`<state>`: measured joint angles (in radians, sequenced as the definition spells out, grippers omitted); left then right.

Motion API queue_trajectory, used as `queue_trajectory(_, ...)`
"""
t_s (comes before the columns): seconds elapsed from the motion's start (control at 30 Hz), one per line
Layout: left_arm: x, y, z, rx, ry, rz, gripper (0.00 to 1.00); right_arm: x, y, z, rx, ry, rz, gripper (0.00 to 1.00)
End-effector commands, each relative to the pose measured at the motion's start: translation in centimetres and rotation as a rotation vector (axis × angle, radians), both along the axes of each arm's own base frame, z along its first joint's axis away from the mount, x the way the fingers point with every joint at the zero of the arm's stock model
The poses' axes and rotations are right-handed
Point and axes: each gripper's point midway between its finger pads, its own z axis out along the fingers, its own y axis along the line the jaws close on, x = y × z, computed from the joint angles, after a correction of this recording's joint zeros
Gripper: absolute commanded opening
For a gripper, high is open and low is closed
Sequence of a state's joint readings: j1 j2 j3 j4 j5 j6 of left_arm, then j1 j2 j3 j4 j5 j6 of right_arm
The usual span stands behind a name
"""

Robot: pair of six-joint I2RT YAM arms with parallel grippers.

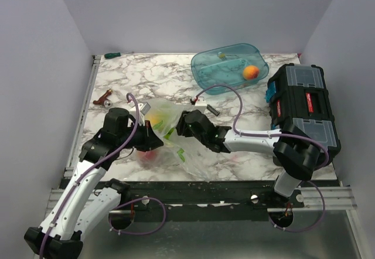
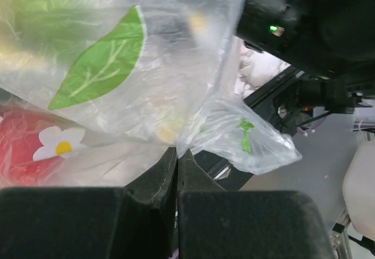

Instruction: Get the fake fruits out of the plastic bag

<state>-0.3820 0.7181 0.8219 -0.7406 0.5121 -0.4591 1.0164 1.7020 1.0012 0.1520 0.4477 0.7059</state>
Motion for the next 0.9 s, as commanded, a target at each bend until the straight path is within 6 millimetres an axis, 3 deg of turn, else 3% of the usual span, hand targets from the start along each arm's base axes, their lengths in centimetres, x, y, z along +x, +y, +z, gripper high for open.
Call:
queue_trajectory(0.0, 0.9, 0.8, -1.6, 0.066, -0.013, 0.042, 0.00, -3.7, 4.1, 0.8, 0.126, 0.008, 0.242, 0.46)
queue_trajectory(0.1, 1.3, 0.9, -1.3, 0.080, -0.031, 0.039, 0.00, -5.1, 5.2, 1.6, 0.154, 0.008, 0.290, 0.46)
queue_trajectory(0.33, 1.9, 0.9, 0.9, 0.076, -0.130, 0.026, 0.00, -5.6, 7.9, 2.3, 0.180, 0.015, 0.369, 0.45)
queue_trajectory(0.6, 2.4, 1.4, 0.6, 0.082, -0.203, 0.051, 0.00, -5.3, 8.8, 2.5, 0.118, -0.035, 0.394, 0.50)
queue_trajectory(0.87, 2.6, 2.1, 0.6, 0.079, -0.264, 0.096, 0.00, -5.2, 8.2, 7.4, 0.192, -0.088, 0.369, 0.53)
